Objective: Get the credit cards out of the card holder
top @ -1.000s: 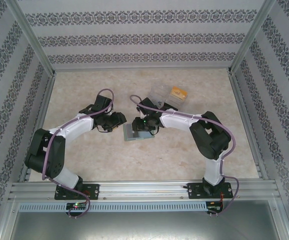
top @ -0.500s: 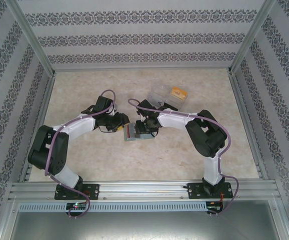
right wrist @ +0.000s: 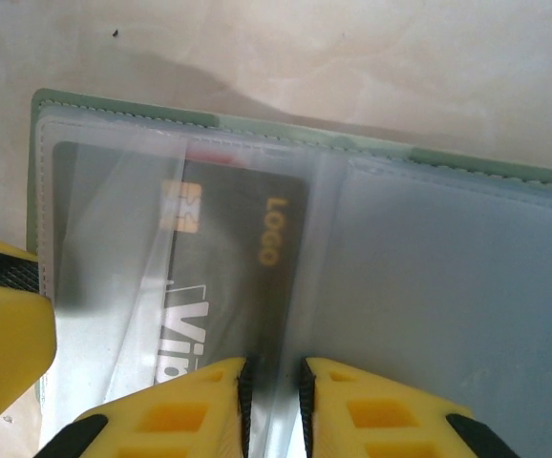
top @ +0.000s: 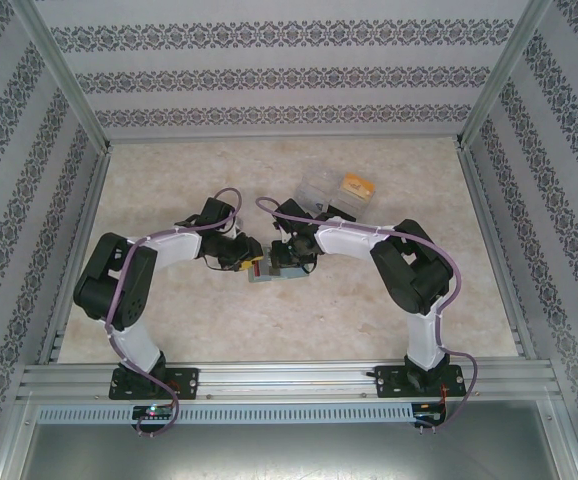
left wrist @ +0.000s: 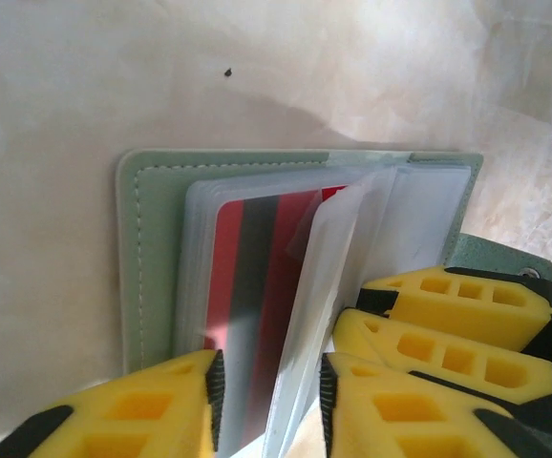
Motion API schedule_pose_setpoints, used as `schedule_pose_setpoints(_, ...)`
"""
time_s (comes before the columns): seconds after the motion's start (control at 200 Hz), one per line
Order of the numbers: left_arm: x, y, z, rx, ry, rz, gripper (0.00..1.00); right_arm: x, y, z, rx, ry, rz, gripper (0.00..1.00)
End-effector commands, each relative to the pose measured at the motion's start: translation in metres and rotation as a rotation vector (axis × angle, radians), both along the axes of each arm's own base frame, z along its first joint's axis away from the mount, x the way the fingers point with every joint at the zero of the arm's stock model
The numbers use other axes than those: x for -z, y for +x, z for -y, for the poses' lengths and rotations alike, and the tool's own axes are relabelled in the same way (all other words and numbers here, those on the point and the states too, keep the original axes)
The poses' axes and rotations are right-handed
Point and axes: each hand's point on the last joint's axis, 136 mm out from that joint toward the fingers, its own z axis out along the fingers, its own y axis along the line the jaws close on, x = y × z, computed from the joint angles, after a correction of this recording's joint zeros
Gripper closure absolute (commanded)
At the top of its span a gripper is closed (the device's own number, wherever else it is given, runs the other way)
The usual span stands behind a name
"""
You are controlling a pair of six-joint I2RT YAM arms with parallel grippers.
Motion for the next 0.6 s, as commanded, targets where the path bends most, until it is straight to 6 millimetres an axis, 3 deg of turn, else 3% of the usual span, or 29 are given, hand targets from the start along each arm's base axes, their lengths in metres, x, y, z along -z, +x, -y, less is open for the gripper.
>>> schedule_pose_setpoints(0.0,-0.011,0.011,0.013,0.042,-0.027,0.067,0.68,0.032,-0.010,0.018,0.017,-0.072,-0.062,0.76)
schedule_pose_setpoints(0.17,-0.011,0.012,0.019,0.059,-0.038,0.069,0.69,0.028,-0.009,0.015,0.019,-0.050,-0.058,0.76)
schedule_pose_setpoints(0.27,-0.013,0.012,0.026,0.080,-0.065,0.075,0.69,0.017,-0.005,0.011,0.018,-0.014,-0.044,0.76)
schedule_pose_setpoints(0.39,-0.023,0.015,0.032,0.087,-0.101,0.100,0.71,-0.016,0.003,0.009,0.027,0.070,0.008,0.75)
schedule_pose_setpoints(0.595,-0.041,0.020,0.053,0.103,-0.207,0.136,0.68,-0.068,0.012,0.031,0.105,0.164,0.113,0.73)
